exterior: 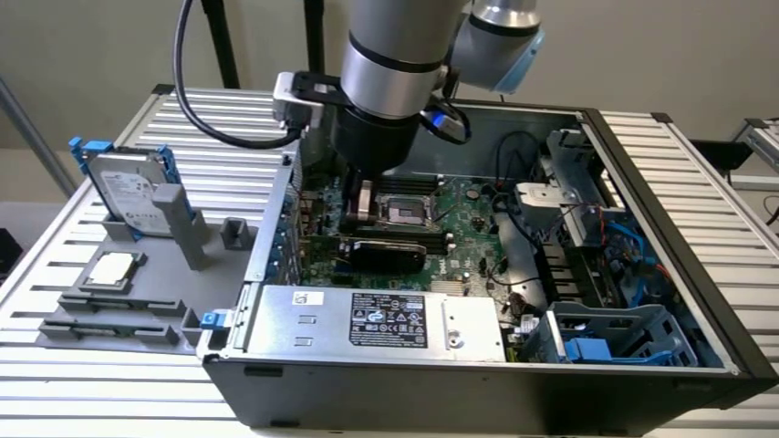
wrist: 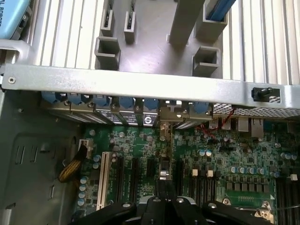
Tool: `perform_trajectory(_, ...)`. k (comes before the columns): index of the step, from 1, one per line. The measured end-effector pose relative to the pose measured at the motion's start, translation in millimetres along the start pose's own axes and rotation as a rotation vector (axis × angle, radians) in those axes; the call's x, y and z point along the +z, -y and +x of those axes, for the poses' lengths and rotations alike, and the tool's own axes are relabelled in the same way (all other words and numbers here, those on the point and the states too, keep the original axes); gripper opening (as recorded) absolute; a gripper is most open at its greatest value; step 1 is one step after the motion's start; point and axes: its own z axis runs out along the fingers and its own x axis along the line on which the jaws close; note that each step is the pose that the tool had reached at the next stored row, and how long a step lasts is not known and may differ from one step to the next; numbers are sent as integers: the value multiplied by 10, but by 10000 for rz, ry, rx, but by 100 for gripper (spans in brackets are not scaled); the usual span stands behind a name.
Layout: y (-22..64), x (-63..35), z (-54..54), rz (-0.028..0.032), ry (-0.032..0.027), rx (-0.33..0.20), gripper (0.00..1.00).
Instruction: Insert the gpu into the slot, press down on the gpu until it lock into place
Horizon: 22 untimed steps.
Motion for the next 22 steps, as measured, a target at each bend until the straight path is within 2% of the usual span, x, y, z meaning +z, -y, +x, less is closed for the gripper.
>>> perform_trajectory(1, -3, 1, 0, -103, -5, -7, 11)
perform_trajectory(4, -17, 3, -1, -468, -3, -23, 11)
perform_trajectory(13, -85, 14, -3, -1717, 44, -18, 11)
perform_trajectory(14, -94, 16, -3, -1771, 45, -14, 11)
perform_trajectory(15, -100, 17, -3, -1788, 45, -15, 11)
perform_trajectory(22, -142, 32, -5, -1807, 47, -15, 11)
